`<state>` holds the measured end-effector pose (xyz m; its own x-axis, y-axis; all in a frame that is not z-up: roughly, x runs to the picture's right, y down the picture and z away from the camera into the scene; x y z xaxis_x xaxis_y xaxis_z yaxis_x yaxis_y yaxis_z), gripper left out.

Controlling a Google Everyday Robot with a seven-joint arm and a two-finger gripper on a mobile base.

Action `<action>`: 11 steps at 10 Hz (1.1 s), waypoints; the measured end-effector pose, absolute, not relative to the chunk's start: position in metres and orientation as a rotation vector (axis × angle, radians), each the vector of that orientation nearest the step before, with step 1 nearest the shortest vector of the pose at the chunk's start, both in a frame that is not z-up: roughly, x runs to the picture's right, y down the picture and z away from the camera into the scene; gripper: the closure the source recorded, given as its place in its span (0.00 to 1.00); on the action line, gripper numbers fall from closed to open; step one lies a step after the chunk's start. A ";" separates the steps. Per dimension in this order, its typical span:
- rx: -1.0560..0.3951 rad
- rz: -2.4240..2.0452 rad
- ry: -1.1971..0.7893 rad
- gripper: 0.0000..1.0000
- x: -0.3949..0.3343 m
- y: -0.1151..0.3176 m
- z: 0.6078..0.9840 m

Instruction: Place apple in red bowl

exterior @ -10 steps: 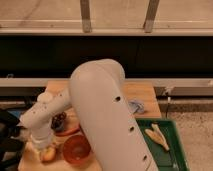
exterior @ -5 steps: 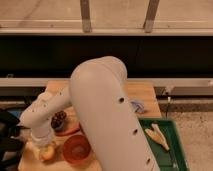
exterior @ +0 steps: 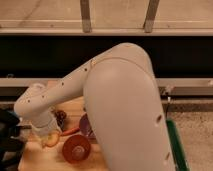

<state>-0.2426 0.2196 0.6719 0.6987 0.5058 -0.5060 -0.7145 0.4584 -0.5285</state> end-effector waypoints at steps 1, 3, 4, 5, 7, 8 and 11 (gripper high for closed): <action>-0.765 0.788 0.301 1.00 -0.229 0.214 0.666; -0.761 0.849 0.303 1.00 -0.204 0.219 0.662; -0.768 0.885 0.308 1.00 -0.191 0.226 0.665; -0.781 0.926 0.319 1.00 -0.176 0.237 0.671; -0.815 1.007 0.350 0.99 -0.149 0.260 0.686; -0.832 1.040 0.361 0.93 -0.140 0.267 0.691; -0.850 1.093 0.375 0.65 -0.128 0.274 0.702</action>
